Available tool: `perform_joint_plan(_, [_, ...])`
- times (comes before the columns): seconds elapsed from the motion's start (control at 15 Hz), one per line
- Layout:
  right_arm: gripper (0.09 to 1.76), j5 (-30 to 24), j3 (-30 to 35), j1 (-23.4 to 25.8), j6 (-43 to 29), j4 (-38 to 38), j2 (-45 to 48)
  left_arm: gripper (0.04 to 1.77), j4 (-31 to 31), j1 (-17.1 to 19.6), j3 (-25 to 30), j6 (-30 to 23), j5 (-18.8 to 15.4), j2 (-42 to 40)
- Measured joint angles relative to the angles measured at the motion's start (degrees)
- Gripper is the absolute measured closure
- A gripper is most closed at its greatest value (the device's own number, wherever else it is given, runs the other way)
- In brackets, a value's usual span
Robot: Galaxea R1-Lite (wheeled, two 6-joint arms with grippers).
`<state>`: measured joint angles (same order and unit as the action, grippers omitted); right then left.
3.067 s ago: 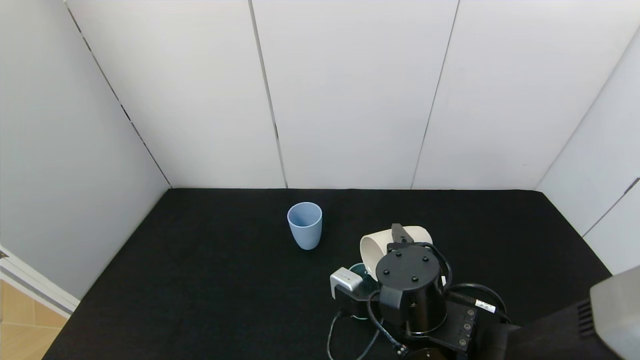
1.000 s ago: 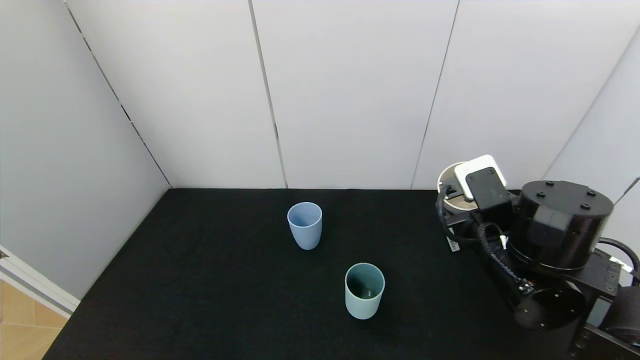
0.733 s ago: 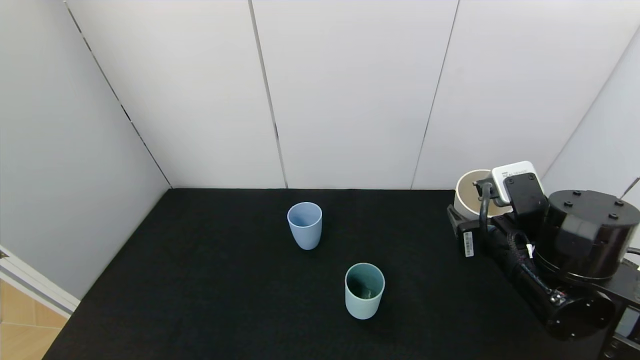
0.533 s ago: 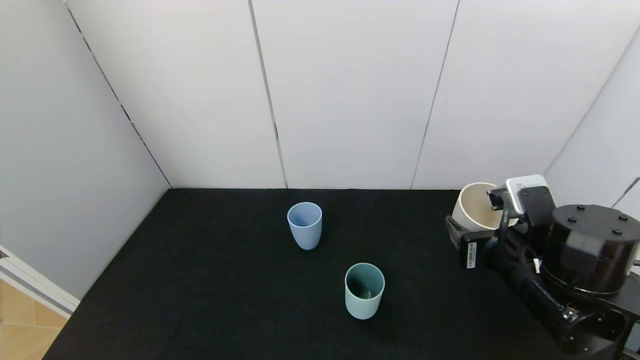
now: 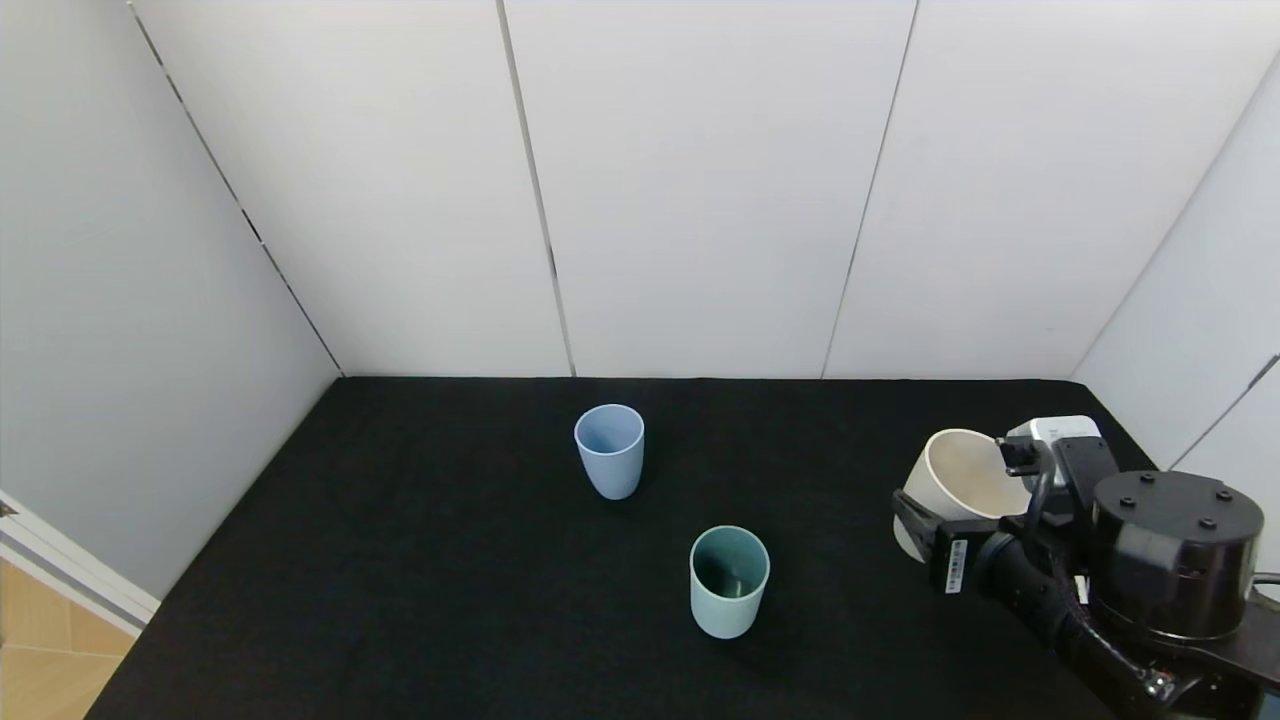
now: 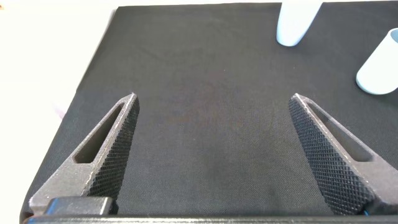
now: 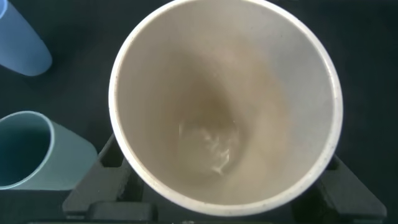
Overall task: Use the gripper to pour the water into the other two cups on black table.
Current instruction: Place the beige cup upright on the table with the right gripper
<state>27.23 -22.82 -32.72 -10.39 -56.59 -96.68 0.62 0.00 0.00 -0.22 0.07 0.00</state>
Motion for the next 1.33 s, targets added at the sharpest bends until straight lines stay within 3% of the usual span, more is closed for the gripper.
perform_joint_plan(0.33, [0.58, -4.7, 4.4, 3.3, -0.1, -9.7, -5.3, 0.09, 0.0, 0.0, 0.0, 0.0, 0.0, 0.0])
perform_joint_plan(0.73, [0.58, -6.2, 6.2, 6.8, 0.3, -20.2, -16.1, 0.09, 0.0, -0.1, 0.0, 0.0, 0.0, 0.0])
perform_joint_plan(1.33, [0.58, -9.0, 6.1, 9.7, 0.6, -21.7, -21.3, 0.09, 0.0, -0.1, 0.0, 0.0, 0.0, 0.0])
